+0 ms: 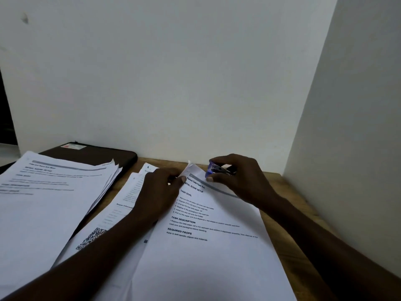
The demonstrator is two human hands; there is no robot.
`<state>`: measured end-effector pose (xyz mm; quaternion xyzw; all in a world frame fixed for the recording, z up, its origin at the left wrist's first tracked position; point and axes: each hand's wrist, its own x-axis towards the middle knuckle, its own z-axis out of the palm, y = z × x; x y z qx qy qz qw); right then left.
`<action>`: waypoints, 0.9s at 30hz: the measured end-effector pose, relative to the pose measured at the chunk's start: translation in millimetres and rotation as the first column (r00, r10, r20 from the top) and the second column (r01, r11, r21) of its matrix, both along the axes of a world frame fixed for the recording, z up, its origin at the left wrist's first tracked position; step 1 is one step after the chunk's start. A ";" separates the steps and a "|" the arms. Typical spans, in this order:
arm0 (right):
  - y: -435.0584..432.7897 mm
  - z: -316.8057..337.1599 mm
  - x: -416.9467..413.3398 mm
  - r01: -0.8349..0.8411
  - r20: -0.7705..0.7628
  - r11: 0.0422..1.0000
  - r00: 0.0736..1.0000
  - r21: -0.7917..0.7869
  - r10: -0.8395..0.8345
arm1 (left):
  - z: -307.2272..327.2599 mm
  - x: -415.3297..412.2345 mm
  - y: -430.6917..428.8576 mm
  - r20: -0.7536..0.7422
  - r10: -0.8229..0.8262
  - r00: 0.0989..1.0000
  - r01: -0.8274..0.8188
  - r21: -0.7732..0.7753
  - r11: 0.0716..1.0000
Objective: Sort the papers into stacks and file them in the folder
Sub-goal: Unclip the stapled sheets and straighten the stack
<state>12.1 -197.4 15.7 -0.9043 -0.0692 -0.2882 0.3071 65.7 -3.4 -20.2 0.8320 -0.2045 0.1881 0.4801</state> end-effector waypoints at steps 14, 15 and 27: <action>0.0 -3.1 -0.5 0.003 0.131 0.981 0.991 -0.192 0.022 | -2.0 4.1 -1.3 0.166 -0.043 0.985 0.026 0.106 0.994; -1.2 -2.4 0.1 0.000 0.118 0.996 0.993 -0.085 0.010 | -2.2 5.3 -0.7 0.165 -0.054 0.985 0.038 0.099 0.994; 7.9 5.1 -4.0 0.064 -0.147 0.994 0.986 -0.094 -0.078 | -2.1 7.8 -1.0 0.106 -0.192 0.976 0.191 0.014 0.981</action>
